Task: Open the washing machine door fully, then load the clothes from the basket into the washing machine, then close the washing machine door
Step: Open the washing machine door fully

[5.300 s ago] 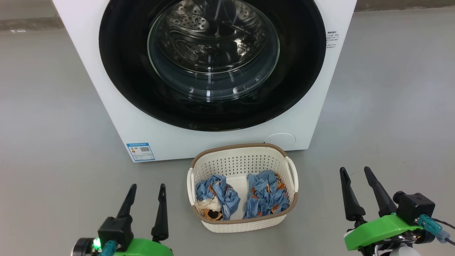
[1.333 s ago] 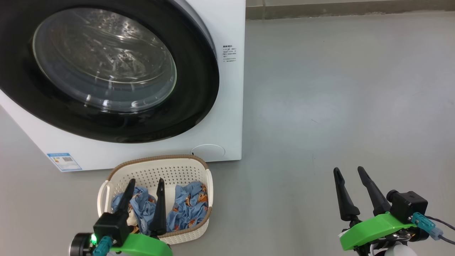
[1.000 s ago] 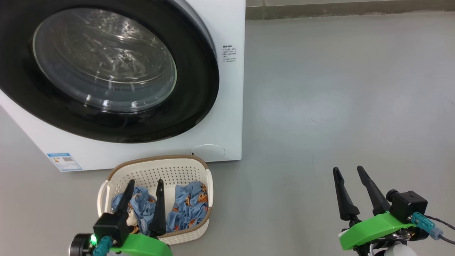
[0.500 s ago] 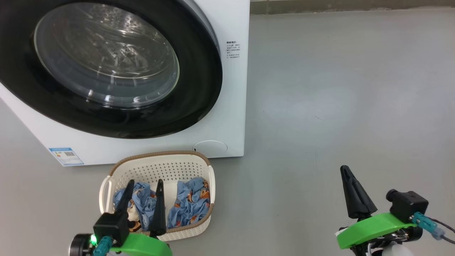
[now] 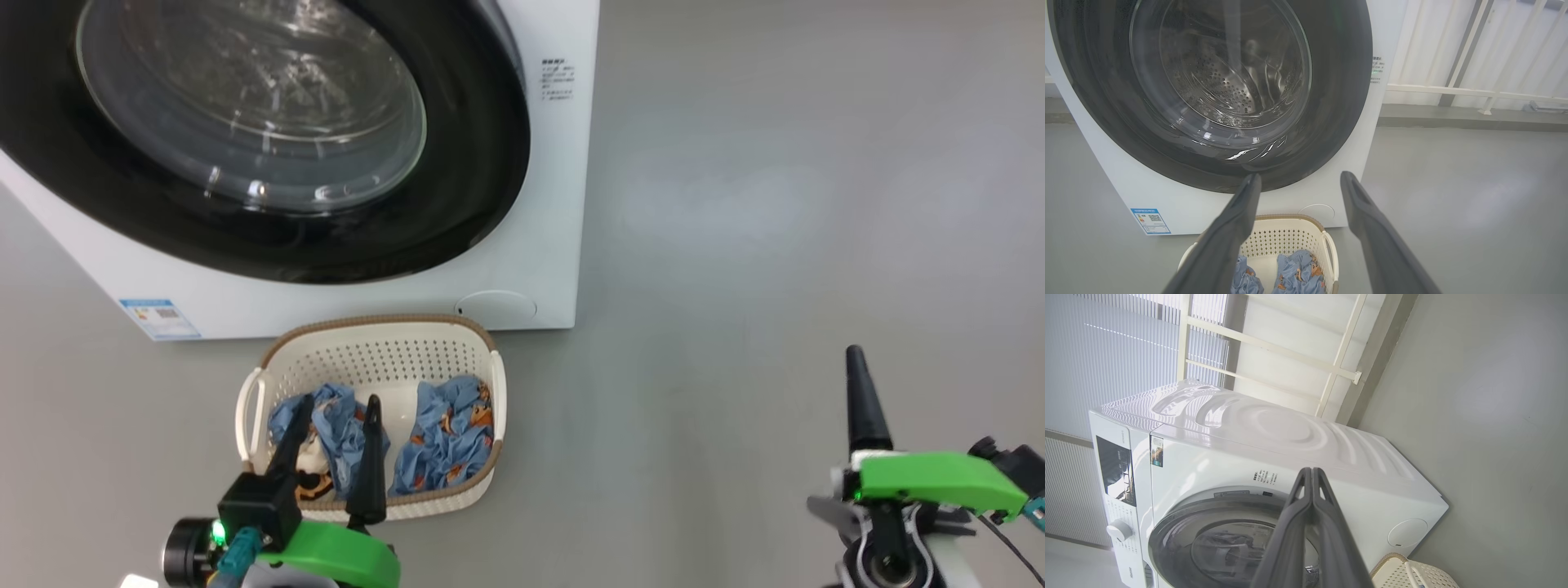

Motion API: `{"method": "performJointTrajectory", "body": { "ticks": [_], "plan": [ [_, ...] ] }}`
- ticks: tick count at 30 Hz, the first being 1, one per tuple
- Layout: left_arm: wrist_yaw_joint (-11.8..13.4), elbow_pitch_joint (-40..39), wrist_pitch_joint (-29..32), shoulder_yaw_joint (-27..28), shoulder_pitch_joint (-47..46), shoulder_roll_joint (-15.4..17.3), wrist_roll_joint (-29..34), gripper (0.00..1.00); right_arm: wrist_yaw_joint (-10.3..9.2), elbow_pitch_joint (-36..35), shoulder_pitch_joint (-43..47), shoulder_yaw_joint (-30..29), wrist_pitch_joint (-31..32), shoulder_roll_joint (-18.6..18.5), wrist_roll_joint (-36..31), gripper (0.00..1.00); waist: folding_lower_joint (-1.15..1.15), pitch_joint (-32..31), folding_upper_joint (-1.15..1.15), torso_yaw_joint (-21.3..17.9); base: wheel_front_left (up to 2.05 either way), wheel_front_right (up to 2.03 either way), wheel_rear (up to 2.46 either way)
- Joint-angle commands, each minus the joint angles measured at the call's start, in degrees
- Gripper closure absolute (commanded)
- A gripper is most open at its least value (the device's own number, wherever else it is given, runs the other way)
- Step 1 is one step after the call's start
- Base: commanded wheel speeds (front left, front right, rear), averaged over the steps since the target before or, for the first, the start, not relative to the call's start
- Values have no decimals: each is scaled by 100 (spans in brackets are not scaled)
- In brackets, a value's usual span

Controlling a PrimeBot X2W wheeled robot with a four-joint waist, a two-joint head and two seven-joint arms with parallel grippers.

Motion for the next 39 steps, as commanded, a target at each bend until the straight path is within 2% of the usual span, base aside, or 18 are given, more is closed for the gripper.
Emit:
{"method": "performJointTrajectory", "body": {
  "ticks": [1,5,9,15,18,26,39],
  "plan": [
    [9,-166,-37,148,-266,55,54,0,9,-93,-308,47,94,-11,296,100,0,164,0,101,0,0,0],
    [10,-229,-37,112,-354,55,37,0,9,-19,-659,-196,376,-37,797,100,0,357,0,194,0,0,0],
    [20,-270,-37,57,-427,55,11,0,9,58,-949,-270,630,-181,929,100,0,513,0,270,0,0,0],
    [45,-327,-37,-71,-630,55,-50,0,9,258,-1681,-279,1316,-460,1198,100,0,868,0,442,0,0,0],
    [65,-354,-37,-144,-746,55,-97,0,9,488,-2127,-352,1756,-508,1593,100,0,1057,0,529,0,0,0],
    [119,-417,-37,-348,-1016,55,-221,0,9,998,-3381,-72,2441,-958,1606,100,0,1483,0,769,0,0,0],
    [242,-511,-37,-656,-1310,55,-455,0,9,1778,-4996,379,3565,-1126,1919,100,0,1941,0,1118,0,0,0]
  ]
}}
